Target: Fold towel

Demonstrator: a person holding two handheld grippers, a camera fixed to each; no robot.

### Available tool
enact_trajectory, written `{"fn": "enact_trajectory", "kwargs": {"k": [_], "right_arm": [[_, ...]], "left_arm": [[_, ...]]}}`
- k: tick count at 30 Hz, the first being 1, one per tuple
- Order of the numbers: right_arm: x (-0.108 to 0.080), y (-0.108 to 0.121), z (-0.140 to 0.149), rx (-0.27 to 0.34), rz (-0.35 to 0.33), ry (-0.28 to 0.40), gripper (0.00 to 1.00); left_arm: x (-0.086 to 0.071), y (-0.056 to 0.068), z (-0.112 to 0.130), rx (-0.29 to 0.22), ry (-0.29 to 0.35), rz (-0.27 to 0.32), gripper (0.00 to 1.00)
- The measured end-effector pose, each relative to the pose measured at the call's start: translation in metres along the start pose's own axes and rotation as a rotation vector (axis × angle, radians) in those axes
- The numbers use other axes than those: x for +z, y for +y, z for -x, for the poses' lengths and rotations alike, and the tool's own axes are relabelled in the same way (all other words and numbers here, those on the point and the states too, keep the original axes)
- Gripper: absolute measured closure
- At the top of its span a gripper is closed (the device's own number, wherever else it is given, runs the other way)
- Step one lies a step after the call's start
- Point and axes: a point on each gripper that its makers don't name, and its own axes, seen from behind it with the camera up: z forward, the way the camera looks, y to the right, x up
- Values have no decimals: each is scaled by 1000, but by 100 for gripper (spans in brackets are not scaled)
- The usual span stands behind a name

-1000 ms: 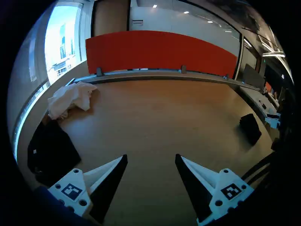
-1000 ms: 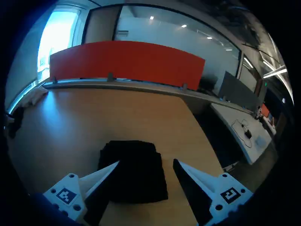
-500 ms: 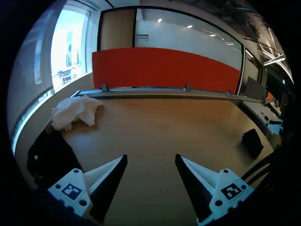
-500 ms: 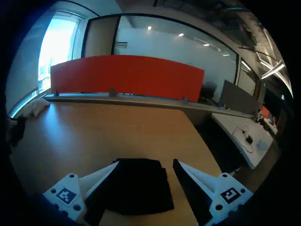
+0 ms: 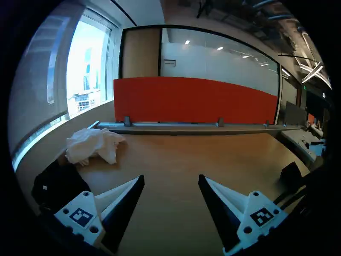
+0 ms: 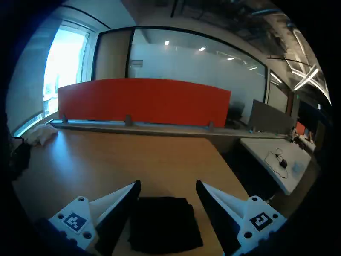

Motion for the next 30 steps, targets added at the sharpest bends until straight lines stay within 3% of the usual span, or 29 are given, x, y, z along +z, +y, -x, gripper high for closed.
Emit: {"fn": "enact_trajectory", "kwargs": {"k": [12, 30], "right_arm": [[4, -18, -28, -19, -6, 76, 0], [10, -79, -81, 22, -78, 198, 0]], "left_arm": [[0, -8, -27, -34, 94, -11, 6], [-4, -7, -48, -8, 158, 1, 6]]}}
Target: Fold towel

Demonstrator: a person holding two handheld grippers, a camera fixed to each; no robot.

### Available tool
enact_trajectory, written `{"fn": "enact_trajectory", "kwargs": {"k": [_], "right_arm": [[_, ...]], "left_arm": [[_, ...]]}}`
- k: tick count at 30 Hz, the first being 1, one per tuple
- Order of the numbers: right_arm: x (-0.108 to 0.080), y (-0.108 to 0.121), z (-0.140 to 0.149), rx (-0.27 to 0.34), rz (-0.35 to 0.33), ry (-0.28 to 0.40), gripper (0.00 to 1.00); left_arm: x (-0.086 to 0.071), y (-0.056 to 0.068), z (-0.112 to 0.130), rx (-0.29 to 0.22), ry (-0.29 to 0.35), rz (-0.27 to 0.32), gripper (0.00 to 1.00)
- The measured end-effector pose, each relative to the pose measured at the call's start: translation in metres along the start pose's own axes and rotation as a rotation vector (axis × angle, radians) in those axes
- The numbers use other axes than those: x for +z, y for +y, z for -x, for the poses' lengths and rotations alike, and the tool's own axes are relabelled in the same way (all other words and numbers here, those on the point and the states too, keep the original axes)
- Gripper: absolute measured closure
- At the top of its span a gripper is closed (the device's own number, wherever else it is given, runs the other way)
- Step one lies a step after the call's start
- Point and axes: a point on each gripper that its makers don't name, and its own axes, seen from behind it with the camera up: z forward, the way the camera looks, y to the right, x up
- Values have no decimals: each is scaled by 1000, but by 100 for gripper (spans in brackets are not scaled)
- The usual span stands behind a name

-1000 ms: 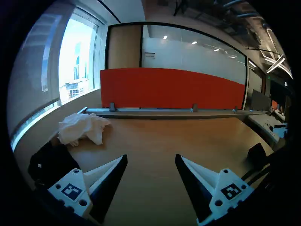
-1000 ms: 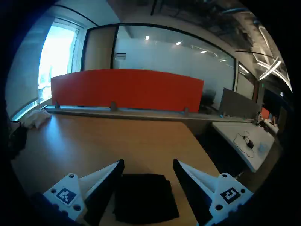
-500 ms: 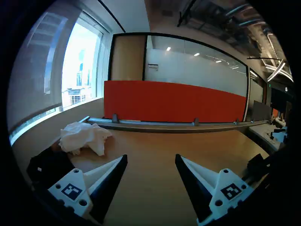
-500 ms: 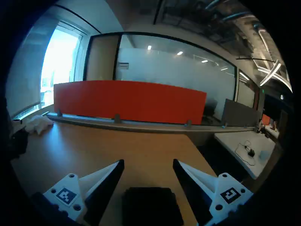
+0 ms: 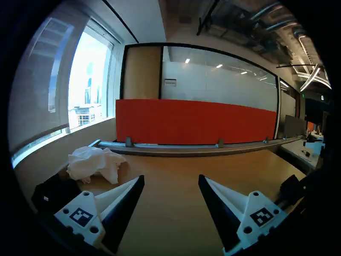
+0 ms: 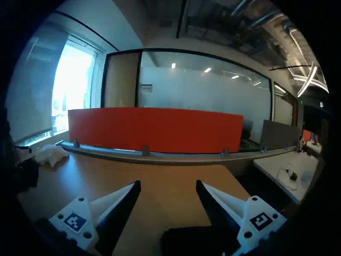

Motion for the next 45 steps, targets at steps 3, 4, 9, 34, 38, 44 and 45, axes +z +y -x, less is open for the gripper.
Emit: {"fn": "enact_trajectory", "kwargs": {"k": [3, 4, 9, 34, 38, 44, 45], "right_arm": [[4, -14, -8, 1, -13, 19, 0], [5, -19, -10, 2, -20, 24, 0], [11, -44, -23, 12, -47, 49, 0], [18, -97, -29, 16, -64, 76, 0], [16, -102, -23, 6, -62, 77, 0], [12, -106, -19, 20, -59, 93, 0], [11, -106, -17, 26, -59, 96, 0]], "left_arm": [[0, -1, -3, 1, 9, -1, 6], [0, -1, -4, 3, 12, -1, 6], [-1, -2, -10, 8, 27, 0, 6], [5, -1, -16, 41, 95, 10, 6], [9, -4, -4, 34, 100, 10, 6], [13, -12, 16, 23, 120, -1, 6], [14, -13, 19, 23, 123, -2, 6]]}}
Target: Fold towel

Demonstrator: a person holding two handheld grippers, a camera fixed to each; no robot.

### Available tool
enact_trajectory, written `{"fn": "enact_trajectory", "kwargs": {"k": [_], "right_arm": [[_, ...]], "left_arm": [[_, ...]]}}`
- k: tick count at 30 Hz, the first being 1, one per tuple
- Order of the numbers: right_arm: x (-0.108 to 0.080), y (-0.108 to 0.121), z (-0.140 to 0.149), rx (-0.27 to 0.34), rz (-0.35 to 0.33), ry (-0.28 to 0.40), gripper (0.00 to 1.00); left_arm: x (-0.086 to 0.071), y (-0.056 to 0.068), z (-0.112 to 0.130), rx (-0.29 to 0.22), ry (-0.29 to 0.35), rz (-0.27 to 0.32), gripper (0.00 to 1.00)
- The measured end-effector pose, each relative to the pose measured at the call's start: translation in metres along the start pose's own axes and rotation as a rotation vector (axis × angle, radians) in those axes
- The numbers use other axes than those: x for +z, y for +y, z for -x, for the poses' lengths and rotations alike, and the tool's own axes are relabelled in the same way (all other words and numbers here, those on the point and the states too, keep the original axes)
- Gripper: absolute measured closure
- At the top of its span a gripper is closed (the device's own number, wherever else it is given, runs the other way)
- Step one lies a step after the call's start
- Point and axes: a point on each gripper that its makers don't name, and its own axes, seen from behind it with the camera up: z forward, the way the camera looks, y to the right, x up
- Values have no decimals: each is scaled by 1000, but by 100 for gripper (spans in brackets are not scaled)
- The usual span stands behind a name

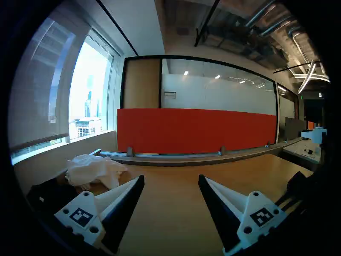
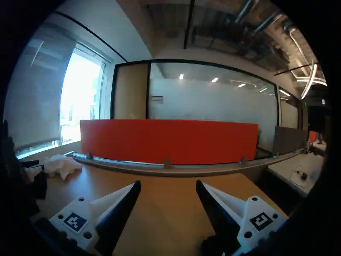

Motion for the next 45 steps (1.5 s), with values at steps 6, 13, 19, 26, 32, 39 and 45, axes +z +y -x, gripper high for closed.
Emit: {"fn": "enact_trajectory", "kwargs": {"k": [6, 13, 19, 26, 32, 39, 45], "right_arm": [[-4, -2, 8, 38, 2, 8, 0], [-4, 1, 15, 67, 20, 17, 0], [-1, 5, 22, 75, 36, 29, 0], [1, 11, 34, 74, 48, 32, 0], [2, 16, 42, 73, 56, 31, 0], [3, 20, 42, 76, 61, 35, 0], [4, 22, 42, 74, 59, 43, 0]], "left_arm": [[0, -10, 20, 13, 19, -17, 6], [-2, -18, 37, 28, 51, -28, 6], [-1, -23, 54, 32, 70, -36, 6], [2, -23, 79, 30, 77, -39, 6], [4, -24, 93, 31, 80, -46, 6], [3, -26, 100, 25, 75, -54, 6], [5, -24, 101, 24, 71, -44, 6]]}}
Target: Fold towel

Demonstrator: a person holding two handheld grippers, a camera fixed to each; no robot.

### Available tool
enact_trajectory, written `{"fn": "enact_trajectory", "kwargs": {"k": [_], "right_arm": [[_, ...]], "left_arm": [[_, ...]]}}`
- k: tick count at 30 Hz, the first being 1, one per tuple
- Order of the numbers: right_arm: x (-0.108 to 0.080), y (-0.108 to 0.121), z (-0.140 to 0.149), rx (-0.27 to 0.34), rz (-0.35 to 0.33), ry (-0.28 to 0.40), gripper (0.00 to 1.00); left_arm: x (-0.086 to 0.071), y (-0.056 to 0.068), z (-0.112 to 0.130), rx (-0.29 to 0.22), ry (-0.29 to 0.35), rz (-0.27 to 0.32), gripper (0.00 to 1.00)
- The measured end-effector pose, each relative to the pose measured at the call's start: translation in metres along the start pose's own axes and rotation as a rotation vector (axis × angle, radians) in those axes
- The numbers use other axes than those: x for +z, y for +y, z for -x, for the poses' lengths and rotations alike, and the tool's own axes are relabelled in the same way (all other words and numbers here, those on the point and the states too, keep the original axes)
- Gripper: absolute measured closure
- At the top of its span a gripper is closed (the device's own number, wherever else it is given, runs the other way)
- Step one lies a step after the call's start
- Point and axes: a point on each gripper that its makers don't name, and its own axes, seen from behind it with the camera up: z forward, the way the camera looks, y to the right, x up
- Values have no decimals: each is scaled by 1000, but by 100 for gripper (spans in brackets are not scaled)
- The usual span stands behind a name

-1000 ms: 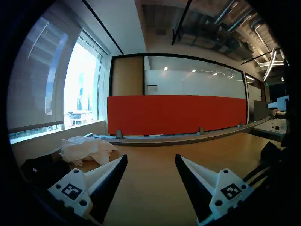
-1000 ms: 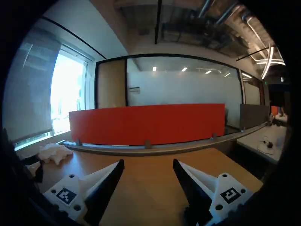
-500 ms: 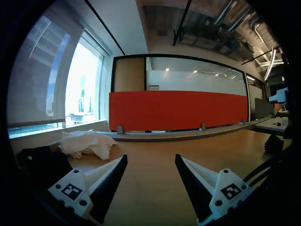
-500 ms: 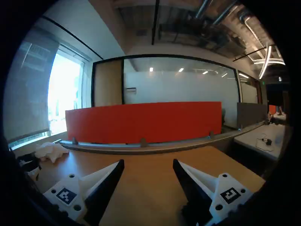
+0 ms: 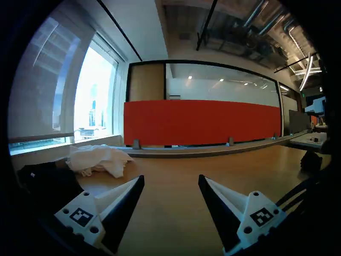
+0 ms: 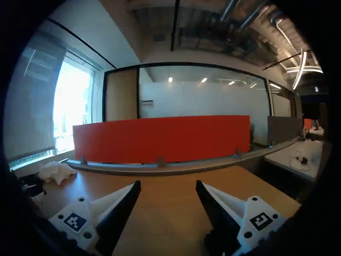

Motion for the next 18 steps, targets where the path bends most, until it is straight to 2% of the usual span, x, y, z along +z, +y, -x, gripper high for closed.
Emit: {"fn": "enact_trajectory", "kwargs": {"k": [18], "right_arm": [[5, 18, -2, 0, 15, 31, 0]], "left_arm": [[1, -2, 2, 0, -4, -7, 6]]}}
